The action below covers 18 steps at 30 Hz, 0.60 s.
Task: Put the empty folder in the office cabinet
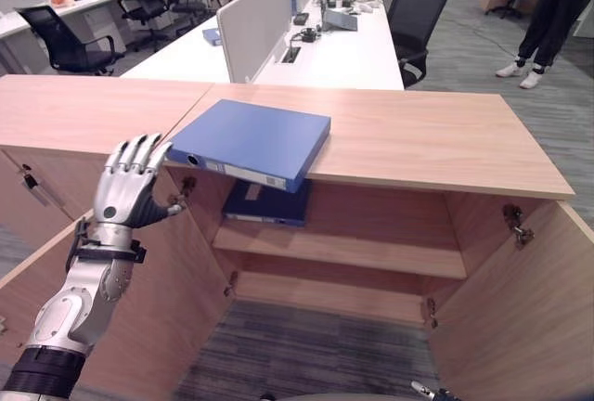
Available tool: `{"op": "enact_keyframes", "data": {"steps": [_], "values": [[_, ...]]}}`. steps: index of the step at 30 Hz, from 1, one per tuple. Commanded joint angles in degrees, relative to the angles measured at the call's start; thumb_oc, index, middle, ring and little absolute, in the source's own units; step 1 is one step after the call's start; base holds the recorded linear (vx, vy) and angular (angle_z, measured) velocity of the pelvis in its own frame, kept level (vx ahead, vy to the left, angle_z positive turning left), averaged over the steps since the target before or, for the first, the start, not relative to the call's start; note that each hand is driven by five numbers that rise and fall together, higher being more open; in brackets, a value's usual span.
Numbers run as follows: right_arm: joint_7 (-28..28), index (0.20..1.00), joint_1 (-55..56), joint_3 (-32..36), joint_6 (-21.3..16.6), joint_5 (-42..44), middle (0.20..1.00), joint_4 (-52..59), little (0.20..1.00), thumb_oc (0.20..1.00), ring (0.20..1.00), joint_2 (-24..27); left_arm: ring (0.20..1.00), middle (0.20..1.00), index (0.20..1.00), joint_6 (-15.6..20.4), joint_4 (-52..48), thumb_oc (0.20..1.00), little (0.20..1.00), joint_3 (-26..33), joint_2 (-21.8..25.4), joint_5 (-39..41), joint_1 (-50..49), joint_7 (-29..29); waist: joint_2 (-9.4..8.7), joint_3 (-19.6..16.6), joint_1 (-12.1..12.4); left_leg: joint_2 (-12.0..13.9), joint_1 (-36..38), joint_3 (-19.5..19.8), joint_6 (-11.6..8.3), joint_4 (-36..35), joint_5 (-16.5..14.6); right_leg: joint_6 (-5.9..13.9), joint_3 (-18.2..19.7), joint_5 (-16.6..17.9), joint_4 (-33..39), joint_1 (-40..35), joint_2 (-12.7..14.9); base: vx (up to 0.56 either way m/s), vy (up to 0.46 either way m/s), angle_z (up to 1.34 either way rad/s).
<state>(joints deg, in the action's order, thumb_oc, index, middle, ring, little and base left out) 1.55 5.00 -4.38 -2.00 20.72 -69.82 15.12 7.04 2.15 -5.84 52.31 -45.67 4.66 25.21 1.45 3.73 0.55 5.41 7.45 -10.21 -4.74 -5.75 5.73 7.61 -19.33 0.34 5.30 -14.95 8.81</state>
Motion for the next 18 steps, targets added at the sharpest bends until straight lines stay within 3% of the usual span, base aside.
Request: {"op": "enact_keyframes", "data": {"steps": [1, 8, 18], "values": [[-0.1, 1.000, -4.9, 0.1, -1.3, -2.0, 1.000, -1.5, 1.000, 1.000, 1.000, 1.2, 1.000, 1.000, 1.000, 0.8, 1.5, 1.000, 1.000, -1.5, 1.0, -0.7, 7.9, -0.2, 0.67, 2.0, 0.3, 2.2, 3.8, 0.1, -4.67, 0.8, -7.5, 4.03, 0.1, -1.4, -0.8, 3.5, 1.5, 0.02, 0.035, -0.02], [0.6, 1.000, -4.8, 0.7, -1.2, -0.7, 1.000, -2.7, 1.000, 1.000, 1.000, 1.8, 1.000, 1.000, 1.000, 0.5, 10.6, 1.000, 1.000, -14.6, -1.4, 1.6, 21.4, -1.9, 1.43, 1.6, -2.5, 1.5, 4.4, -0.4, -4.08, 0.8, -8.0, 4.31, 1.3, -1.2, -0.9, 3.7, 1.9, 0.01, 0.034, -0.03], [0.9, 1.000, -4.8, 1.7, -0.7, 0.4, 1.000, -3.9, 1.000, 1.000, 1.000, 2.1, 1.000, 1.000, 1.000, -0.8, 15.9, 1.000, 1.000, -20.1, -5.6, 2.1, 27.8, -2.6, 1.15, 1.6, -3.6, 1.3, 4.7, -1.1, -3.79, 0.8, -8.3, 4.57, 2.1, -1.0, -0.9, 4.0, 2.1, 0.01, 0.014, -0.03]]}}
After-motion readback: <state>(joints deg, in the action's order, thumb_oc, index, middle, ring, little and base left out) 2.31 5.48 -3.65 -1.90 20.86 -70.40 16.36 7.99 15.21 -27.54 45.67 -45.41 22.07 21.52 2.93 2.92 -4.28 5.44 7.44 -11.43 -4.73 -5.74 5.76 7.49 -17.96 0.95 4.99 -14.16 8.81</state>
